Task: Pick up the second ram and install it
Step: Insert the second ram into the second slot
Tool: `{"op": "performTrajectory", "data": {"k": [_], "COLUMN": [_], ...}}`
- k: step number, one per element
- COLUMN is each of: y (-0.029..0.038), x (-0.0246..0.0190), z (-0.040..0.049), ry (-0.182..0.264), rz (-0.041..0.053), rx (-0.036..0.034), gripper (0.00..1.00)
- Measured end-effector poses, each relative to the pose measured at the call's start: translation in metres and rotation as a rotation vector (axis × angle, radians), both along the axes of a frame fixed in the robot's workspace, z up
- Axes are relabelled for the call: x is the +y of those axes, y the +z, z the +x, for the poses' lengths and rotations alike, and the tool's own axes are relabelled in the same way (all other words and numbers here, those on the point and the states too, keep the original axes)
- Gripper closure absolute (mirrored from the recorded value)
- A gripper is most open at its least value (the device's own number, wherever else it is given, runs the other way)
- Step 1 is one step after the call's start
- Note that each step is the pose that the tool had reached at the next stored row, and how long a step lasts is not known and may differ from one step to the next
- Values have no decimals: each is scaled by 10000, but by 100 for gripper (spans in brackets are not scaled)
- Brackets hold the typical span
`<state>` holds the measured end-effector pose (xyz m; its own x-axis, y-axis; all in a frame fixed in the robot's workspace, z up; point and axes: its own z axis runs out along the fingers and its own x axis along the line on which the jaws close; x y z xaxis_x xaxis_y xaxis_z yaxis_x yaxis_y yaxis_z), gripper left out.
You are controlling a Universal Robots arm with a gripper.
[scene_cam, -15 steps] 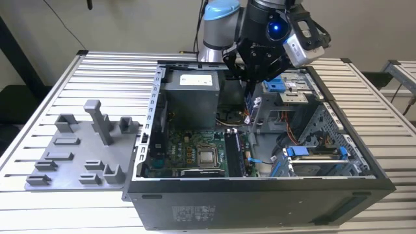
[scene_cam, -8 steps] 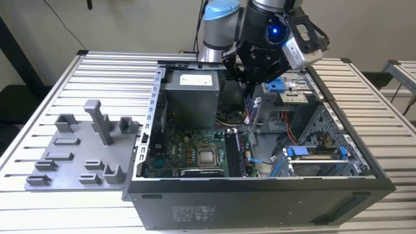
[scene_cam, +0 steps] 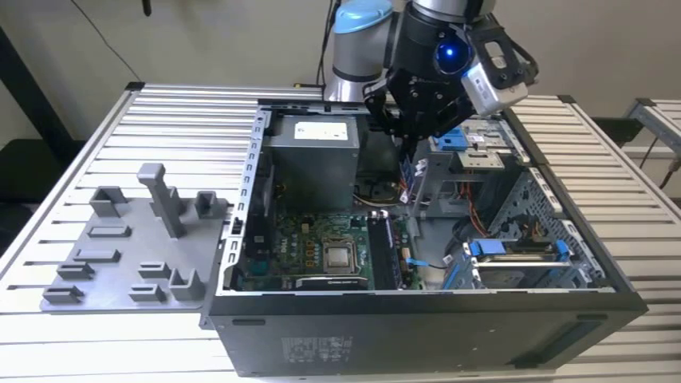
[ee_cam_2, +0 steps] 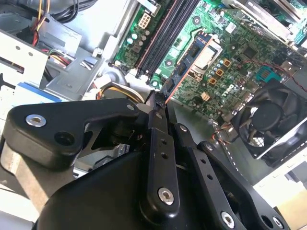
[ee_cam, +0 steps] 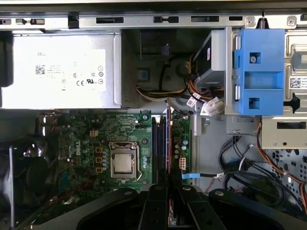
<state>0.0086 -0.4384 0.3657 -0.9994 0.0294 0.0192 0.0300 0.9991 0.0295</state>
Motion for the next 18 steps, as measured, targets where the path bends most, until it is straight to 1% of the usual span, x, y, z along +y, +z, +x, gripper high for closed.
{"op": "performTrajectory", "data": {"k": [11, 18], "y": [-48, -102], "x": [0, 0], "z": [0, 0], "ry": [0, -1], "rz": [0, 2], "rx": [0, -7], "gripper": [86, 86]}}
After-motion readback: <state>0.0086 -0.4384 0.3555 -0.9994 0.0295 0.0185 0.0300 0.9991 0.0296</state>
